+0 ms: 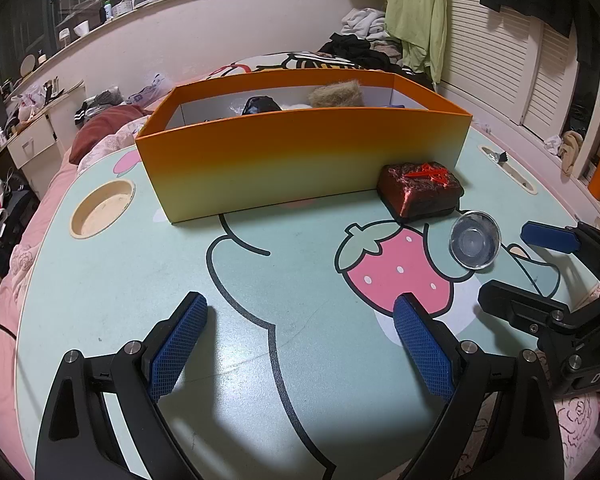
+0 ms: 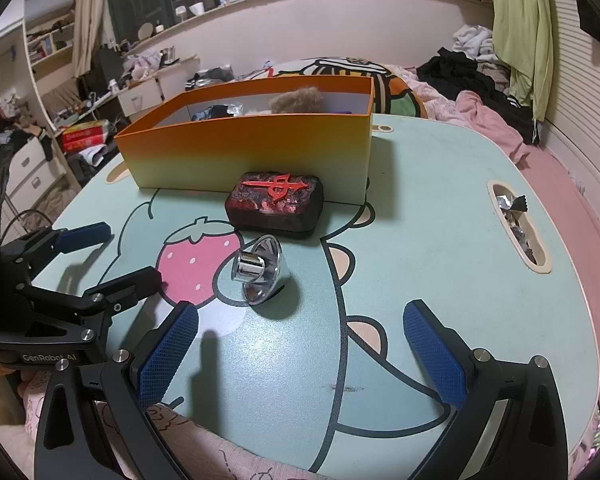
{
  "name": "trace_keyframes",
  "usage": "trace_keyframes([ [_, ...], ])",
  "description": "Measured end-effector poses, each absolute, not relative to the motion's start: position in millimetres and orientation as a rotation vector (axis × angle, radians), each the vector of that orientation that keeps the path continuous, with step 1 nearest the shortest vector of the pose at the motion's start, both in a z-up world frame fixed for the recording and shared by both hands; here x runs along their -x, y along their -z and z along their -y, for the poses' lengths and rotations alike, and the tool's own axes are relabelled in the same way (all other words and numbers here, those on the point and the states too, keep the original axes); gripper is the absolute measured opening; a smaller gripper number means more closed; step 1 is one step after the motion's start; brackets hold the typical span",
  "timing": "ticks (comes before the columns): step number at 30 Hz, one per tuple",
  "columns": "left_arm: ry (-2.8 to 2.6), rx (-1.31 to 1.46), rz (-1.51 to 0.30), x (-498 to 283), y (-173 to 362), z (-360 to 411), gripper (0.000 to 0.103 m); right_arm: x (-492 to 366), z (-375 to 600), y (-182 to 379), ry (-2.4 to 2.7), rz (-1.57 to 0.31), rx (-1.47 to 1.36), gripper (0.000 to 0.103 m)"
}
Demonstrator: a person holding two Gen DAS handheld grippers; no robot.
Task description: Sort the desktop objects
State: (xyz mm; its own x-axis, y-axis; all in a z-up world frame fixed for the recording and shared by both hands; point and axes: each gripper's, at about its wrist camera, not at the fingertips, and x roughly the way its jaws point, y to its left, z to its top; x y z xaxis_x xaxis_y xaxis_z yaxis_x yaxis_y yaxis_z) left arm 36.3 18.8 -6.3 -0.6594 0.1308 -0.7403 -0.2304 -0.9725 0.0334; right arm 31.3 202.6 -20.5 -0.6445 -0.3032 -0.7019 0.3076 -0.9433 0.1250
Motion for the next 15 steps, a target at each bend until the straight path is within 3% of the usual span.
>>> trace_keyframes([
  [12, -2.688, 1.184, -0.183, -36.2, 6.6, -18.4, 0.094, -8.3, -189.2, 2.3, 2.568, -0.029, -1.066, 0.103],
  [13, -2.688, 1.184, -0.183, -36.2, 6.6, -18.4, 0.094, -3.8, -184.6, 2.3, 2.561, -0.047, -1.076, 0.100],
  [15, -2.688, 1.184, -0.182, -36.3, 6.7, -18.4, 0.094, 4.6, -176.0, 10.7, 2.524, -0.097, -1.147, 0.077],
])
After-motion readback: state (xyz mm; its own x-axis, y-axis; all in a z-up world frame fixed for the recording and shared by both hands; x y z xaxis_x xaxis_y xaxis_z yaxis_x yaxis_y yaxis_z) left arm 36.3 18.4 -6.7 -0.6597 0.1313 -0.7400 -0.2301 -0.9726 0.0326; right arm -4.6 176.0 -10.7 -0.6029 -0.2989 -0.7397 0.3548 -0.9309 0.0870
